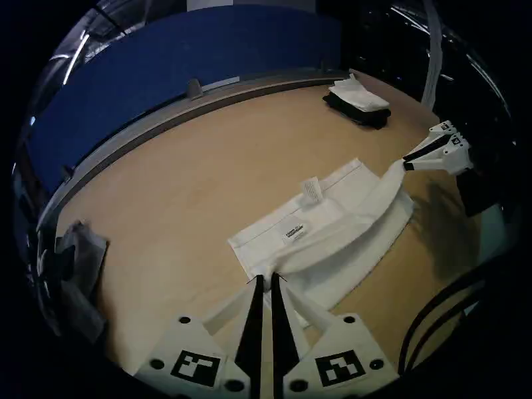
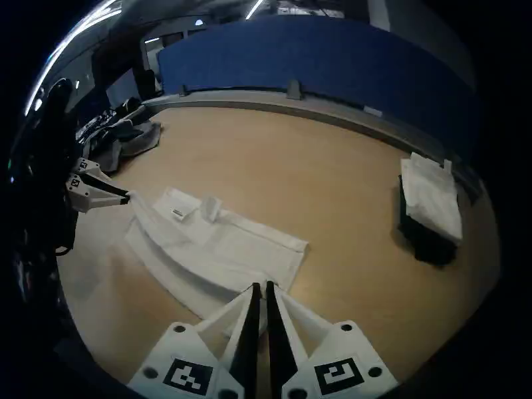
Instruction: Fold towel
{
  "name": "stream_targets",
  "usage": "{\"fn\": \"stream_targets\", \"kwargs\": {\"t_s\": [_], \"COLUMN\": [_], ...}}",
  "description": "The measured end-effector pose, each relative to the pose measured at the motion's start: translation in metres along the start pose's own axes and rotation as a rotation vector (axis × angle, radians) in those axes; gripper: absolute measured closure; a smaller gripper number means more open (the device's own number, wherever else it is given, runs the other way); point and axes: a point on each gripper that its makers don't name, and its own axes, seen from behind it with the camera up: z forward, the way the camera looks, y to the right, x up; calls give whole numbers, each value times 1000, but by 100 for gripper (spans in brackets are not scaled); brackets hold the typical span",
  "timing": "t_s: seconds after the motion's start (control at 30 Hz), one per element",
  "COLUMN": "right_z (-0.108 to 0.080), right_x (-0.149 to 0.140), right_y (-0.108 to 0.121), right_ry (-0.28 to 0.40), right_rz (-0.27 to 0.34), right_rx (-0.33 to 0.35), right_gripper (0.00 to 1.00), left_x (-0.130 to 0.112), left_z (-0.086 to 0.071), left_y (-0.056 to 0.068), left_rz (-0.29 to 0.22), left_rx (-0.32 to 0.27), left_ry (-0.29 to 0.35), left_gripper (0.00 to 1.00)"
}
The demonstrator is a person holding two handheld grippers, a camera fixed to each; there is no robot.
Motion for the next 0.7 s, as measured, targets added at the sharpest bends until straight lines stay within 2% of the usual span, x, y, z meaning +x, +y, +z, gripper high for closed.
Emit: {"fn": "stream_targets", "kwargs": {"t_s": [0.5,0.7], "right_z": [31,39], "right_x": [-6,-8], "right_y": [18,20], "right_ry": [-70,-79], "right_rz": [73,82], "right_rx": [-3,-12], "right_gripper": [94,94], "left_x": [-2,-5], "left_z": [33,42], "left_y": [-15,-18], "left_rz": [-1,-1], "left_rx": [7,19], "left_ry": [-47,-61], "left_gripper": [92,91]}}
